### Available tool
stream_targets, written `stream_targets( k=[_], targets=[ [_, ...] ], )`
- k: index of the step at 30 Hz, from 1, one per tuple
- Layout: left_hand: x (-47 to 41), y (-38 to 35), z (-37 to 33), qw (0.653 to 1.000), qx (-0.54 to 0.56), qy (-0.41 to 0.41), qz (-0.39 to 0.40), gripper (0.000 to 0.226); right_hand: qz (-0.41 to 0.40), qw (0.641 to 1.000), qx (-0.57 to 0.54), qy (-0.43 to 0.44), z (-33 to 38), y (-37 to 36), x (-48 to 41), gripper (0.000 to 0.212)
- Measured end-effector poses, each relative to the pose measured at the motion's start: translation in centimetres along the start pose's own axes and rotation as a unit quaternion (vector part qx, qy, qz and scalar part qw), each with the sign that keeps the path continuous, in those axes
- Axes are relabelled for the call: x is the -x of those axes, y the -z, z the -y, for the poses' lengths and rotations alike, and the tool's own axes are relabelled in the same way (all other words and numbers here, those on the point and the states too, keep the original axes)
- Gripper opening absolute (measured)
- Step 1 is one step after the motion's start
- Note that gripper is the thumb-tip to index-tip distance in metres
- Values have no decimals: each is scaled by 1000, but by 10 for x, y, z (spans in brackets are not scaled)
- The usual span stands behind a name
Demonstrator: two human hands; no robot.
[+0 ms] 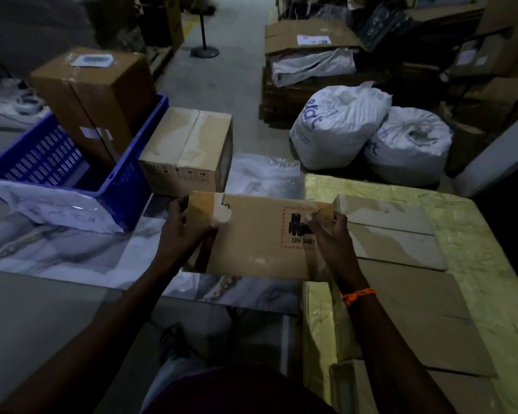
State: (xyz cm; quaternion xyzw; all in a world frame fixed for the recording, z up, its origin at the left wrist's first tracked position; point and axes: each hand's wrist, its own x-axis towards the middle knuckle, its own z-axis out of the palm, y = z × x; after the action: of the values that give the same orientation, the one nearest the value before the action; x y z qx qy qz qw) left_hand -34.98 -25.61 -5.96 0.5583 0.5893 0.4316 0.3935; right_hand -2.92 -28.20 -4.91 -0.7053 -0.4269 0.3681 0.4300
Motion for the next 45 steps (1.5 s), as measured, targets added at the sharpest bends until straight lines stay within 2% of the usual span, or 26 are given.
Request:
stream_targets(
  k=[4, 7, 10, 13, 17, 19, 21, 24, 26, 28, 30, 34, 38, 45],
  targets=[
    [19, 3, 14, 997, 55, 22, -38, 83, -57, 997, -59, -9, -10, -5, 11, 63],
    [29, 2, 21, 996, 48, 56, -59, 73, -46, 996, -70, -41, -26, -12, 20, 69],
    [43, 5, 42, 997, -14, 62, -49, 66, -27, 997, -34, -66, -49, -17, 32, 86],
    [65, 6, 61, 996, -43, 73, -30, 68, -3, 997, 0, -78, -72, -22, 49, 68],
    [85, 3, 75, 994, -70, 67, -43, 59, 3, 996, 24, -82, -87, -24, 62, 75],
    [86, 0, 76, 994, -80, 56, -48, 55, -12, 995, 75, -69, -85, -26, 62, 66],
    [80, -3, 75, 990, -126, 29, -52, 58, -41, 984, 172, 5, -80, -32, 61, 70],
    [65, -14, 64, 964, -257, -64, -11, 56, -33, 938, 307, 157, -73, -55, 51, 73],
    [51, -27, 53, 938, -318, -129, 41, 57, 26, 911, 362, 196, -65, -78, 41, 71],
    [33, -44, 42, 918, -353, -142, 112, 63, 81, 892, 391, 210, -53, -99, 32, 69],
    [13, -60, 40, 895, -388, -140, 169, 69, 102, 881, 411, 213, -48, -115, 22, 68],
    [-6, -68, 56, 849, -463, -163, 195, 73, 92, 860, 457, 206, -54, -124, 10, 72],
    [-3, -69, 68, 840, -474, -185, 189, 65, 94, 851, 470, 216, -64, -123, 8, 70],
    [-2, -67, 68, 838, -473, -174, 210, 68, 129, 845, 475, 209, -61, -117, 7, 71]
  ],
)
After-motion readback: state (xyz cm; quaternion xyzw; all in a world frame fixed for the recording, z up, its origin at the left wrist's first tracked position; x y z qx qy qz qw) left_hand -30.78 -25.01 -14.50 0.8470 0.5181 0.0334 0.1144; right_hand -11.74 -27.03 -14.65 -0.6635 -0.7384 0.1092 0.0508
